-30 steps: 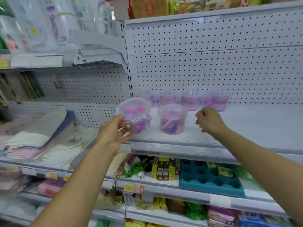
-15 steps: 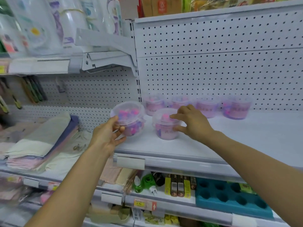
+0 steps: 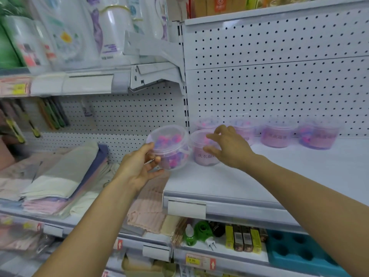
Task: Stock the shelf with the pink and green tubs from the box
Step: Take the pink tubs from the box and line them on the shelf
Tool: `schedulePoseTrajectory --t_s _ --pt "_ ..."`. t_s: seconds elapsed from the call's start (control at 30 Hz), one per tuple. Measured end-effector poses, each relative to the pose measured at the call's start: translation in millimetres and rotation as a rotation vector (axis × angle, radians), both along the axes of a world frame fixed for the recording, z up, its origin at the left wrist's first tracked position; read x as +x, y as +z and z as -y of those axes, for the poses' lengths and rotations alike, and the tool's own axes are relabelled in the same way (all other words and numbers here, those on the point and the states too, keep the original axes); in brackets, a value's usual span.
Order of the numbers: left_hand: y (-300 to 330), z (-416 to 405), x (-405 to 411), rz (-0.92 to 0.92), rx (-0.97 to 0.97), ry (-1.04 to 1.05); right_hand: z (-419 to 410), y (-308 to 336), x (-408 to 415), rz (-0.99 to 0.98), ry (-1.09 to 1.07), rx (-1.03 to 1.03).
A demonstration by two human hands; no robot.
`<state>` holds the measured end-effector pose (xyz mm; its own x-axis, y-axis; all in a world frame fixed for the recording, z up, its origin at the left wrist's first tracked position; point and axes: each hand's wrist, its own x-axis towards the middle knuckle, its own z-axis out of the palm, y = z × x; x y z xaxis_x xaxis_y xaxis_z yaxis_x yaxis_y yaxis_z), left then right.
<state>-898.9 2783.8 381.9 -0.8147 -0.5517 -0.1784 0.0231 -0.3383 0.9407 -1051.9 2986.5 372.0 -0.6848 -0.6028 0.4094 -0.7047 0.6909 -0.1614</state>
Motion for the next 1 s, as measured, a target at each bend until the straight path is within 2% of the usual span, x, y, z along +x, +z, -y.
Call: schedulePoseTrajectory --t_s 0.13,0.2,0.27,0.33,0.4,0.47,0.5,0.57,0.63,0.67,0.73,0.87,1.0 --pt "10 -2 0 -0.045 -0.045 -0.090 -11 22 25 0.170 0.106 -0.425" --pt "17 -14 -2 -0.063 -0.072 -0.133 -16 40 37 0.466 0.135 -0.575" --pt "24 -33 -8 -0.096 -0.065 -0.160 -25 55 43 0.886 0.110 -0.614" --pt "28 -57 -13 -0.129 -0.050 -0.205 -35 63 47 1.094 0.130 -0.619" --pt "29 -79 -20 -0.158 -0.063 -0.286 -44 63 49 1.115 0.118 -0.728" --pt "32 -95 -26 -0.151 -0.168 -0.351 -57 61 45 1.091 0.044 -0.866" --pt "32 -99 -30 -0.129 -0.288 -0.346 -66 58 41 1.092 0.000 -0.921" --pt "29 -99 -40 -0.089 -0.649 -0.236 -90 52 31 1.100 -0.101 -0.982" --pt "18 -88 -50 -0.075 -1.029 -0.088 -112 41 21 1.099 -0.202 -0.939" --pt "12 -81 -54 -0.089 -1.144 -0.068 -120 36 18 1.098 -0.243 -0.895" --pt "-1 -69 -67 -0.118 -1.254 -0.120 -129 26 13 1.110 -0.306 -0.820" --pt "-12 -60 -81 -0.020 -1.354 -0.246 -131 12 3 1.153 -0.344 -0.728" --pt "-13 -58 -84 0.076 -1.466 -0.285 -128 8 -5 0.999 -0.389 -0.561"
